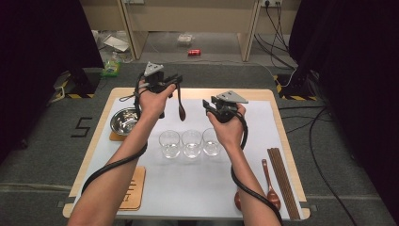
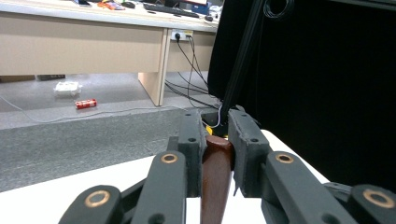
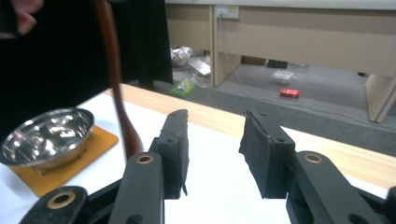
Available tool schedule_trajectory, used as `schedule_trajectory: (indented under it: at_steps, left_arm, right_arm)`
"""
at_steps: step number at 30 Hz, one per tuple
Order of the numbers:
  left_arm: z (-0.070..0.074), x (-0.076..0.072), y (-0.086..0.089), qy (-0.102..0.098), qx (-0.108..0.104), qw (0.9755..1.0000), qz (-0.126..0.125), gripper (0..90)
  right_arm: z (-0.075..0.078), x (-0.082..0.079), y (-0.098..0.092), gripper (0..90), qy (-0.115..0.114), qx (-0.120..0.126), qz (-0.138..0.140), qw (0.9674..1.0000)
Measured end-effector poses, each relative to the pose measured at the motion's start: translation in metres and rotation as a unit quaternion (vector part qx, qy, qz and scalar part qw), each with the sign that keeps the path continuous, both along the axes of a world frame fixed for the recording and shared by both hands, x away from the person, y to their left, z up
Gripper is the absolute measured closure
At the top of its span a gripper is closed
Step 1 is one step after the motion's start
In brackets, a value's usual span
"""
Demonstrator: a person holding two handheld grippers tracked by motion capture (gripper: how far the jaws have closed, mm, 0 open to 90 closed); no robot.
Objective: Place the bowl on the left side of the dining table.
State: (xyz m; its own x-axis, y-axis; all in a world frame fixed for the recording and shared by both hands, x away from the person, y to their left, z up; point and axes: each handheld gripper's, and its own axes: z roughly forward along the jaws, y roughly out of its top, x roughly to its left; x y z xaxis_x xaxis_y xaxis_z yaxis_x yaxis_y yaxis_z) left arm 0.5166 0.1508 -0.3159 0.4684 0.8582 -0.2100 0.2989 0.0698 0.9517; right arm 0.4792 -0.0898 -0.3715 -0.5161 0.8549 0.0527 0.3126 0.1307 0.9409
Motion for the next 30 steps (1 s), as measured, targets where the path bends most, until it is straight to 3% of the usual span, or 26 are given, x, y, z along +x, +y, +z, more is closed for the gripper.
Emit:
schedule_trajectory:
  at_steps: [8,16,30]
  left_arm:
    - [0.003,-0.008,0.015,-0.007,0.0,0.9999,0.011,75.3]
    - [0.007,-0.019,0.027,-0.016,-0.001,0.9997,0.017,75.2]
    - [0.004,-0.031,0.059,-0.008,-0.005,0.9992,0.038,75.3]
  right_arm:
    - [-0.005,-0.006,-0.02,59.7,0.012,-0.018,-0.011,0.9997]
    - [-0.012,-0.012,-0.036,56.4,0.022,-0.02,-0.024,0.9993]
    - [-0.026,-0.022,-0.059,53.7,0.036,-0.026,-0.044,0.998]
